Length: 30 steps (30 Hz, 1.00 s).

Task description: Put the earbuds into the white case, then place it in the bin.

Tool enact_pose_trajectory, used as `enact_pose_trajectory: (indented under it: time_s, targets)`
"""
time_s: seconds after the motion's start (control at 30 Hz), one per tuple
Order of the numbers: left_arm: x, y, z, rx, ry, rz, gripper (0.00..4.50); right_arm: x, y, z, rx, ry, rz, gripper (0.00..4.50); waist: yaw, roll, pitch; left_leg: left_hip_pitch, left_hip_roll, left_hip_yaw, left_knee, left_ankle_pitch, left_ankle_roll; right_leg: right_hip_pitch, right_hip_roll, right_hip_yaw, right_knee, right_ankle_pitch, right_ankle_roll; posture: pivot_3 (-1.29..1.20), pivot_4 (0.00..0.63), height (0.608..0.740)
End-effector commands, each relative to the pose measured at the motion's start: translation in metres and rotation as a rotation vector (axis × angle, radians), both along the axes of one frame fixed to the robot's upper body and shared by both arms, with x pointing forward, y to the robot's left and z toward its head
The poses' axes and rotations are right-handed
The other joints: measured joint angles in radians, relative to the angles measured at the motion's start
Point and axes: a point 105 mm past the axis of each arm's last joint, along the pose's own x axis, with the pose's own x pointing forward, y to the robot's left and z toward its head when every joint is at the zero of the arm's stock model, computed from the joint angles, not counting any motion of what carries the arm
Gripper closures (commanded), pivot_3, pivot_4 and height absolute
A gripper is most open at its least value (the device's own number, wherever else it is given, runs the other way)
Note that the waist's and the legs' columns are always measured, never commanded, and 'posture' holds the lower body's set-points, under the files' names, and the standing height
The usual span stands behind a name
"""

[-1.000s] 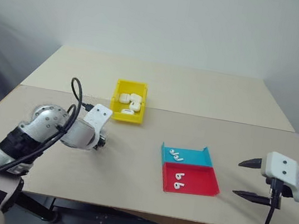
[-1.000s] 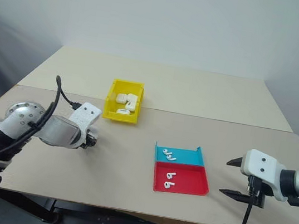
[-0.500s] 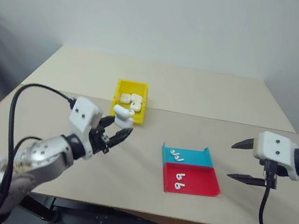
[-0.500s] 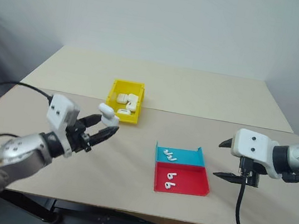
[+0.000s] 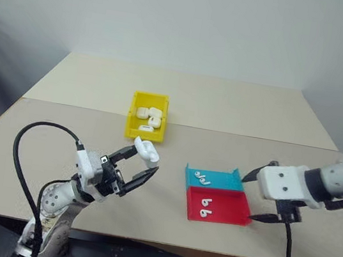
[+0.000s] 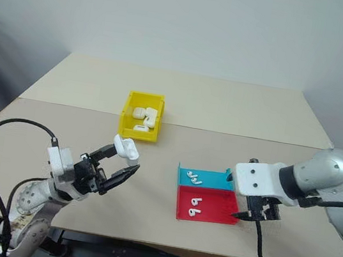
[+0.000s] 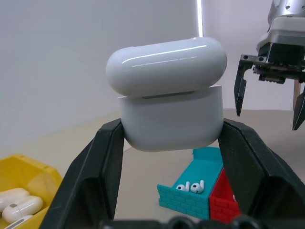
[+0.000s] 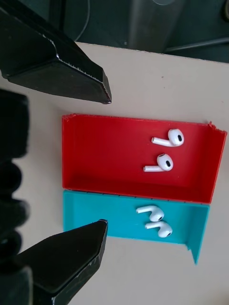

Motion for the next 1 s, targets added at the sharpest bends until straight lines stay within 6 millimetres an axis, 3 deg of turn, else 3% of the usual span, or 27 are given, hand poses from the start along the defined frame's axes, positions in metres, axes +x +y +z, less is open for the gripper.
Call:
enact_pose_trajectory:
  time_s: [0.03, 0.17, 0.4, 0.5, 0.57, 0.87, 1.0]
  targets:
    - [-0.006, 0.0, -0.003, -0.04, -0.054, -0.024, 1.78, -0.003, 0.011, -0.001, -0.042, 0.002, 0.051, 0.0, -0.001, 0.0, 0.0, -0.001, 0.0, 0.0, 0.0, 0.0, 0.0, 0.0, 0.0, 0.0, 0.0, 0.0, 0.0, 0.0, 0.15, 0.74]
    - [-0.011, 0.002, -0.017, -0.022, -0.073, -0.059, 1.78, -0.006, 0.027, -0.013, -0.073, 0.039, 0.11, 0.0, -0.004, 0.001, -0.001, -0.003, 0.0, 0.0, 0.001, 0.0, 0.0, -0.004, 0.001, 0.0, 0.002, 0.001, 0.0, 0.0, 0.15, 0.74]
    - [-0.017, 0.004, -0.021, -0.014, -0.119, -0.084, 1.78, 0.005, 0.051, -0.027, -0.077, 0.062, 0.068, 0.0, -0.007, 0.002, -0.001, -0.003, 0.0, 0.0, 0.001, 0.0, 0.0, -0.005, 0.0, 0.0, 0.002, 0.002, -0.002, 0.0, 0.15, 0.74]
    - [-0.021, 0.003, -0.022, -0.002, -0.145, -0.105, 1.78, 0.005, 0.055, -0.033, -0.091, 0.066, 0.074, 0.6, -0.006, 0.002, -0.001, -0.004, 0.0, 0.0, 0.001, 0.0, 0.0, -0.005, 0.001, 0.0, 0.003, 0.004, -0.003, 0.0, 0.15, 0.74]
    - [-0.023, 0.002, -0.021, -0.004, -0.145, -0.105, 1.78, 0.003, 0.058, -0.037, -0.104, 0.071, 0.098, 1.23, -0.006, 0.002, -0.001, -0.004, 0.0, 0.0, 0.001, 0.0, 0.0, -0.005, 0.0, 0.0, 0.002, 0.004, -0.002, 0.0, 0.15, 0.74]
    - [-0.026, -0.001, -0.024, 0.023, -0.166, -0.103, 1.78, 0.006, 0.068, -0.051, -0.144, 0.076, 0.123, 1.23, -0.011, 0.002, -0.001, -0.003, 0.001, 0.0, 0.001, 0.0, 0.0, -0.005, 0.001, 0.0, 0.003, 0.004, -0.002, 0.0, 0.15, 0.74]
    - [-0.026, -0.001, -0.022, 0.021, -0.168, -0.101, 1.78, 0.009, 0.072, -0.055, -0.15, 0.064, 0.131, 2.11, -0.014, 0.002, -0.001, -0.003, 0.001, 0.0, 0.001, 0.0, 0.0, -0.006, 0.001, 0.0, 0.003, 0.004, -0.002, 0.0, 0.15, 0.74]
